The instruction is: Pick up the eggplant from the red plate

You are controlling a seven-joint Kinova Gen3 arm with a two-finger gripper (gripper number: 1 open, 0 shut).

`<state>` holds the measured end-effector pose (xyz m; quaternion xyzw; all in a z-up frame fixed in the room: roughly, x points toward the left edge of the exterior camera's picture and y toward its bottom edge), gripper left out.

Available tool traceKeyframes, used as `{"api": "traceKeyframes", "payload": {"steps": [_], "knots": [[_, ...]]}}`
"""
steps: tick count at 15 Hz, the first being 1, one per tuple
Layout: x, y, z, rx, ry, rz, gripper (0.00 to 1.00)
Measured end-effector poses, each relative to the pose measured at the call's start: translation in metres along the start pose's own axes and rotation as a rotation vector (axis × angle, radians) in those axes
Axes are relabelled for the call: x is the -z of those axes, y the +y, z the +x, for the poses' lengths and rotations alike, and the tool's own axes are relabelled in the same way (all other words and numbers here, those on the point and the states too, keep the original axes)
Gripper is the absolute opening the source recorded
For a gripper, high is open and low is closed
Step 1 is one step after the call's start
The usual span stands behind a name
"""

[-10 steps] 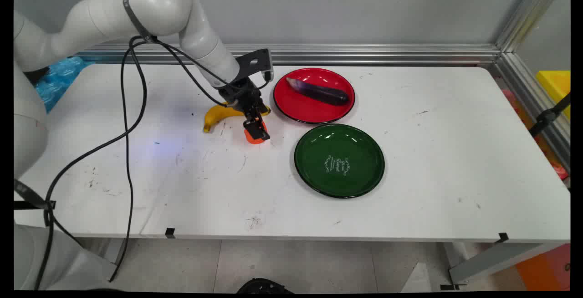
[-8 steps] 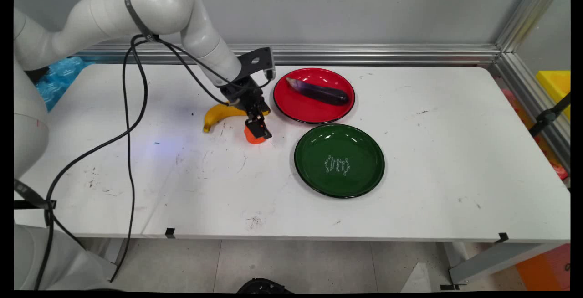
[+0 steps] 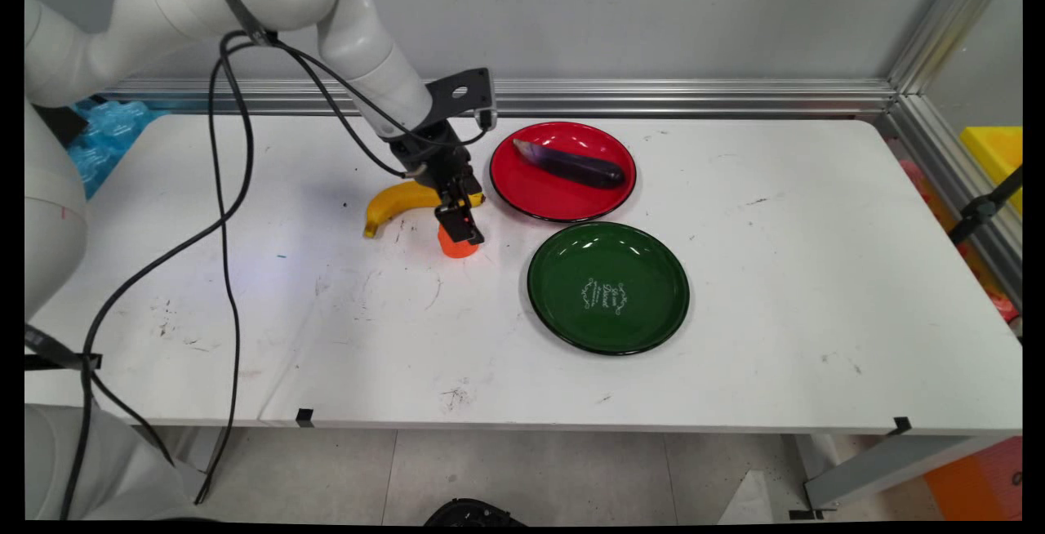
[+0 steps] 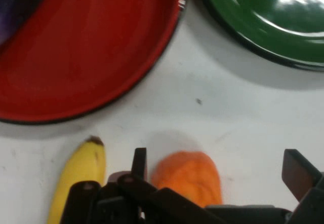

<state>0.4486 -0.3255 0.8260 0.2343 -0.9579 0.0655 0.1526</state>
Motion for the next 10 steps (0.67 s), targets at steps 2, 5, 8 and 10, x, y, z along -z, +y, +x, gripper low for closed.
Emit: {"api": "traceKeyframes", "payload": {"steps": [2,5,8,10], "knots": [[0.012,0.007,-0.001,-0.007,-0.021,-0.016,1.00],[0.029,0.016,-0.005,-0.014,-0.055,-0.039,1.00],[0.041,0.022,-0.008,-0.017,-0.079,-0.052,1.00],[0.046,0.022,-0.007,-0.018,-0.086,-0.051,1.00]]}}
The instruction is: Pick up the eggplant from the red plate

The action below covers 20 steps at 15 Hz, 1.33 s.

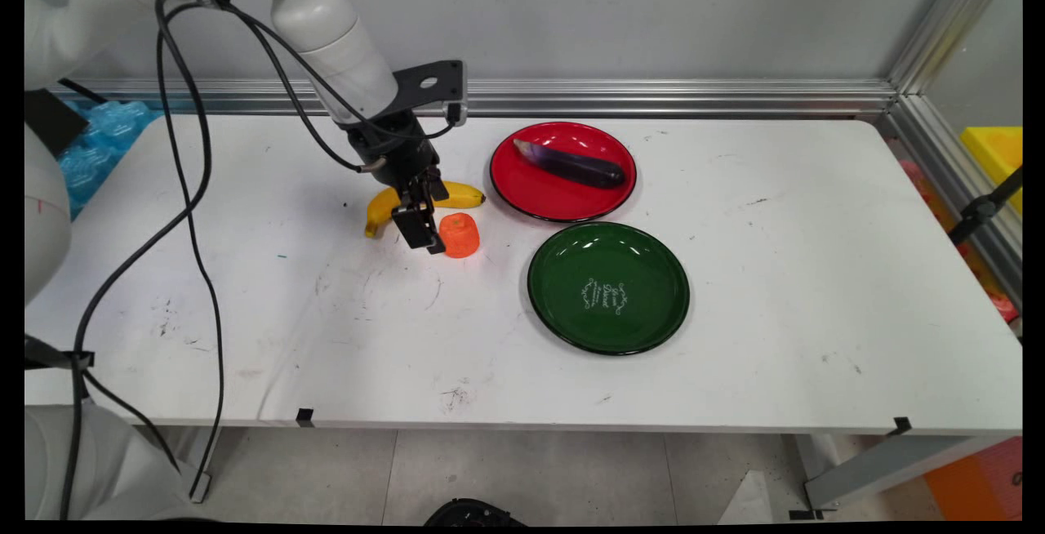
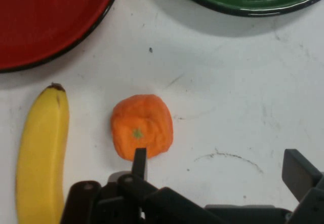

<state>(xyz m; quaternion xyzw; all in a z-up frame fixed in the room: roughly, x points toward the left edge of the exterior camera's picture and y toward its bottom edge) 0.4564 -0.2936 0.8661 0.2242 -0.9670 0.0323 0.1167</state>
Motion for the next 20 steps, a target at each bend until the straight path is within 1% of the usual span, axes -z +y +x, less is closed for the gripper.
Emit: {"api": "traceKeyframes", "payload": {"steps": [2,5,8,9,12,14,16,20], "knots": [[0.002,-0.004,0.006,-0.010,0.008,0.017,1.00],[0.000,-0.022,0.029,-0.050,0.046,0.063,1.00],[-0.009,-0.049,0.057,-0.091,0.090,0.109,1.00],[-0.012,-0.054,0.062,-0.097,0.099,0.117,1.00],[-0.025,-0.082,0.088,-0.129,0.139,0.152,1.00],[-0.034,-0.099,0.101,-0.150,0.156,0.163,1.00],[-0.043,-0.113,0.111,-0.165,0.167,0.166,1.00],[-0.065,-0.140,0.127,-0.187,0.185,0.150,1.00]]}}
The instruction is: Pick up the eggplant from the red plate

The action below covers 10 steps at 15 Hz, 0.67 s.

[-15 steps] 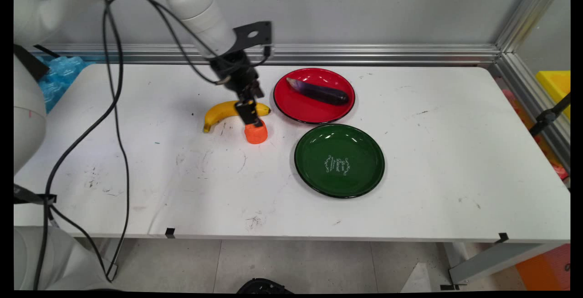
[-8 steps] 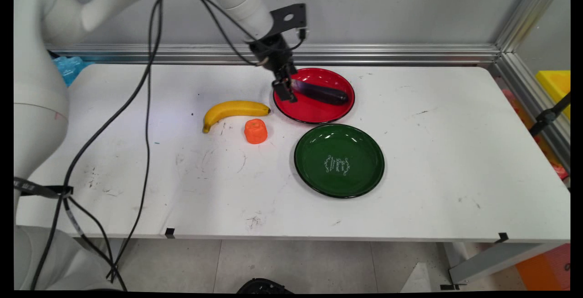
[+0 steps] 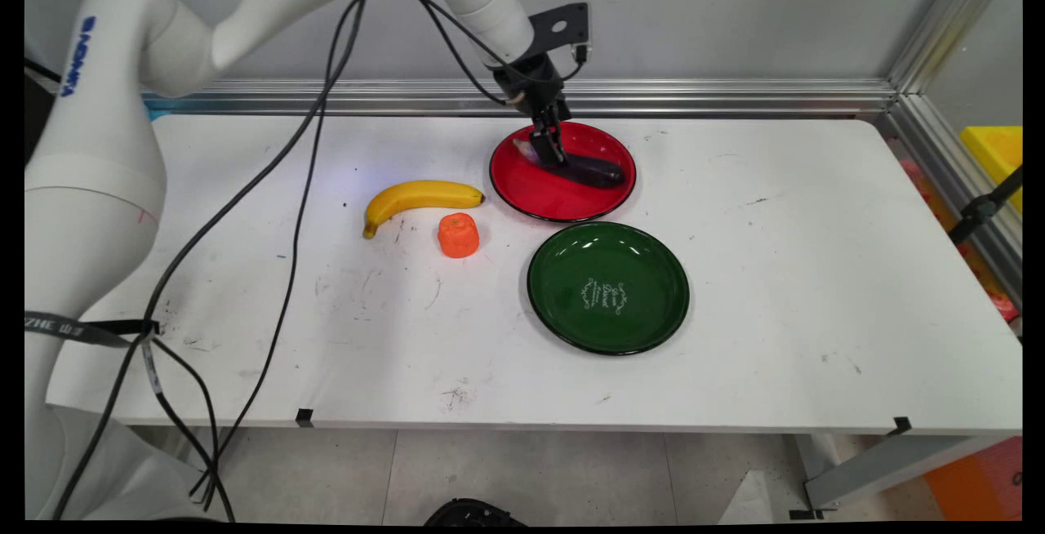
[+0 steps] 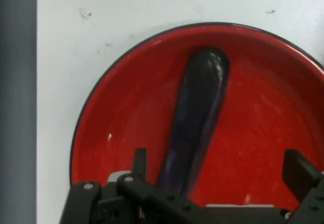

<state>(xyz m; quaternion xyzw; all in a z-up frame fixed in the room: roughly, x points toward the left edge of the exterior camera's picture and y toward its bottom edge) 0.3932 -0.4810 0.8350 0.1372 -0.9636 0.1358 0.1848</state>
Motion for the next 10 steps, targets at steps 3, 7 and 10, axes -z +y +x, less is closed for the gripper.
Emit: {"api": "traceKeyframes", "payload": {"steps": [3,7,10], "knots": [[-0.017,-0.011,0.003,-0.015,0.009,-0.019,1.00],[-0.040,-0.024,0.005,-0.038,0.017,-0.048,1.00],[-0.054,-0.031,0.005,-0.046,0.023,-0.067,1.00]]}}
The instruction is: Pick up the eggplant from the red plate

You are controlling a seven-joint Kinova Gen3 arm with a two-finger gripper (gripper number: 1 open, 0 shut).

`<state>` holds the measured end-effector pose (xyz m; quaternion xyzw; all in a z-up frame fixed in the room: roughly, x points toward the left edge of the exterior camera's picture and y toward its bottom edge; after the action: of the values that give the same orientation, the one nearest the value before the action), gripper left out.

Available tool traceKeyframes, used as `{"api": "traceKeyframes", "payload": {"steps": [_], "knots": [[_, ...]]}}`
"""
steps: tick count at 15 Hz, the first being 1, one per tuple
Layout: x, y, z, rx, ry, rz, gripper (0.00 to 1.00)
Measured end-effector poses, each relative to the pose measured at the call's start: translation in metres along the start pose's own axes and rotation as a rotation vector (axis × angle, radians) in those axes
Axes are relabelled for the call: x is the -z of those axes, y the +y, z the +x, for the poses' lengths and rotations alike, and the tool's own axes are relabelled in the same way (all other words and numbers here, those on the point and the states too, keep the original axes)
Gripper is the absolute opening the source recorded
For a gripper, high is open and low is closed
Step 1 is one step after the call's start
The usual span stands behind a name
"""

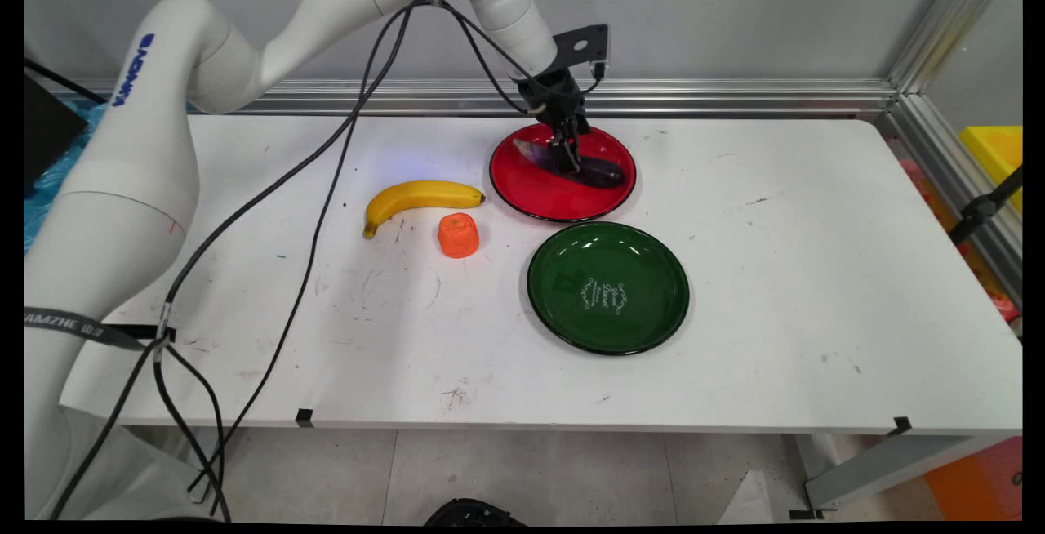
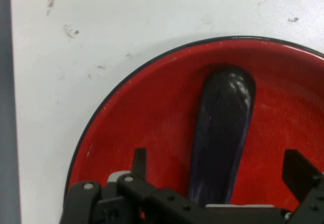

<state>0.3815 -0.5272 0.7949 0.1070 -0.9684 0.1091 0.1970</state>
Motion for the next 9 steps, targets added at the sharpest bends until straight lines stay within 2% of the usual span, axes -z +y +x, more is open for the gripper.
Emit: {"api": "traceKeyframes", "payload": {"steps": [8,9], "knots": [[-0.024,-0.009,-0.005,-0.022,0.003,-0.037,1.00],[-0.026,-0.010,-0.006,-0.025,0.003,-0.040,0.00]]}}
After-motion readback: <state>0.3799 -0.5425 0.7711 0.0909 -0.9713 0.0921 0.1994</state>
